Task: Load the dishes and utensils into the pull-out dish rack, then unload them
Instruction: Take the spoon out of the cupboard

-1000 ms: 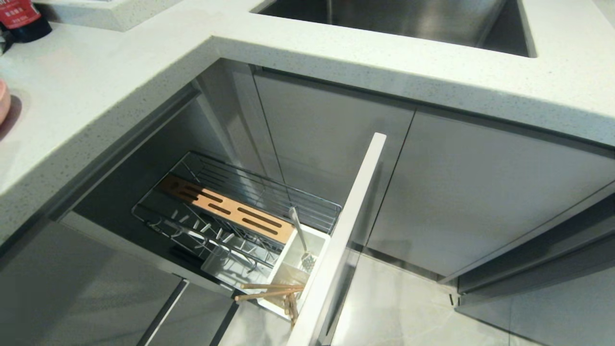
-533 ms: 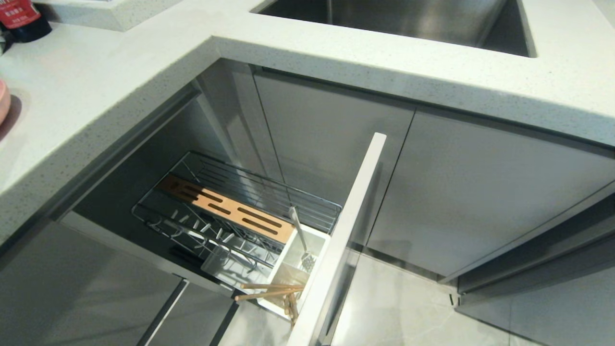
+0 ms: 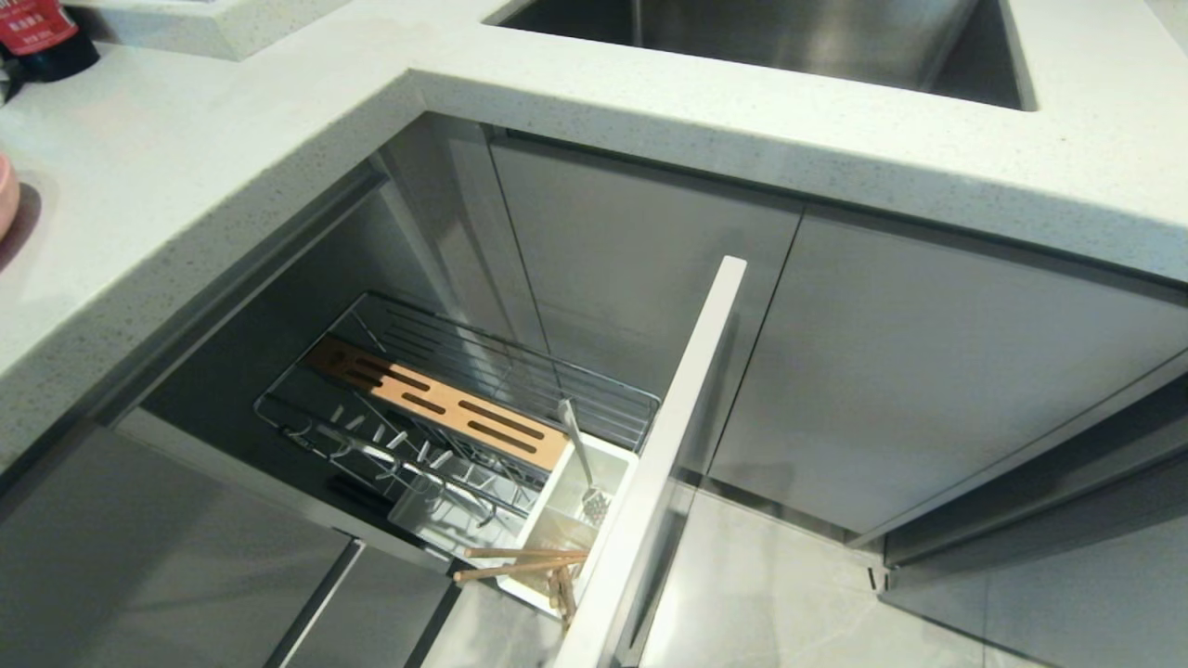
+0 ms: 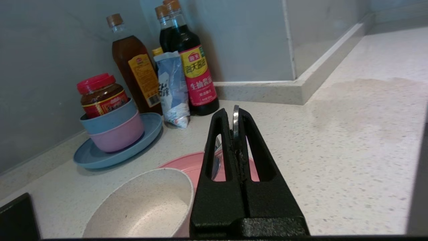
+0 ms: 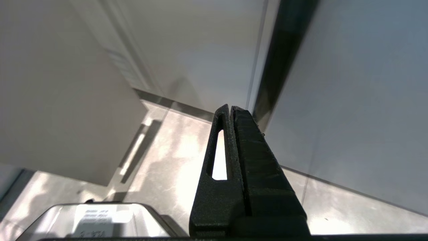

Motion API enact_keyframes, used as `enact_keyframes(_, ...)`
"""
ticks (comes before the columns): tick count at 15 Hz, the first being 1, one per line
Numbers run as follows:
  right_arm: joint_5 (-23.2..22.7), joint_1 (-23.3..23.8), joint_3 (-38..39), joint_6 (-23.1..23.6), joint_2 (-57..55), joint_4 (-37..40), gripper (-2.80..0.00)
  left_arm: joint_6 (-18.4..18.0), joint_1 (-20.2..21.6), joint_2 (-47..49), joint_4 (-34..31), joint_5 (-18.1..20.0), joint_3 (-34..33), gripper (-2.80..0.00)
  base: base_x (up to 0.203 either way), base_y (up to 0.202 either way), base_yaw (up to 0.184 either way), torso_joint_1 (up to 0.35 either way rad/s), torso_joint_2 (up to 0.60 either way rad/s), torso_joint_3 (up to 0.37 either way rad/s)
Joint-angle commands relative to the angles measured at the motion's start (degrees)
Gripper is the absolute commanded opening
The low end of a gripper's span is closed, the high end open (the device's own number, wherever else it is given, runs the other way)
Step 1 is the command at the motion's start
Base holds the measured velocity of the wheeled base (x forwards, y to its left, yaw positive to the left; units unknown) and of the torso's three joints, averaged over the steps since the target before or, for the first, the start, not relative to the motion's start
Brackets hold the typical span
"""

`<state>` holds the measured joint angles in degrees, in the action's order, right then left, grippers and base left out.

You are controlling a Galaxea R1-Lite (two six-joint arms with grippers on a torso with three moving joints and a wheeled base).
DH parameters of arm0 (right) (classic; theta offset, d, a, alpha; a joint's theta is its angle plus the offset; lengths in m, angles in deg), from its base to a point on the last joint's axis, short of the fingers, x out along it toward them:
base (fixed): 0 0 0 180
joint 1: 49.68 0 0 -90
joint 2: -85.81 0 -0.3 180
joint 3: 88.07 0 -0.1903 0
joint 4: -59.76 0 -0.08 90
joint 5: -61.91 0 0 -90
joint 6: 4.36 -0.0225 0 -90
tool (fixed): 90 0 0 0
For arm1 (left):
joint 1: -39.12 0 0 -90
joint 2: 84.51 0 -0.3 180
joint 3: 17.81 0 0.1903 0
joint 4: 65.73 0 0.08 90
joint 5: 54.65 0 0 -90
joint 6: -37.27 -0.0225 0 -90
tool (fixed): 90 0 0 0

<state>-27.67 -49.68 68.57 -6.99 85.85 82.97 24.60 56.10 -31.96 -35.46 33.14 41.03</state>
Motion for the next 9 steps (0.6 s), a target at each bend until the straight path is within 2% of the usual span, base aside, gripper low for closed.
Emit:
enact_keyframes(1, 0.19, 0.00, 0.00, 0.00, -0.05, -0.02, -2.80, -0.08, 1.84, 2.84, 1.02, -0.08, 0.03, -2.80, 0.000, 0.000, 0.000, 0.000, 0.00, 0.000)
enact_keyframes(5, 0.19, -0.08, 0.00, 0.00, -0.05, -0.02, -2.80, 0.08, 2.61, 5.11, 4.22, -0.08, -0.72, -2.80, 0.000, 0.000, 0.000, 0.000, 0.00, 0.000)
enact_keyframes(9, 0.19, 0.00, 0.00, 0.00, -0.05, -0.02, -2.80, 0.59, 2.61, 5.46, 4.28, -0.08, -1.62, -2.80, 0.000, 0.000, 0.000, 0.000, 0.00, 0.000)
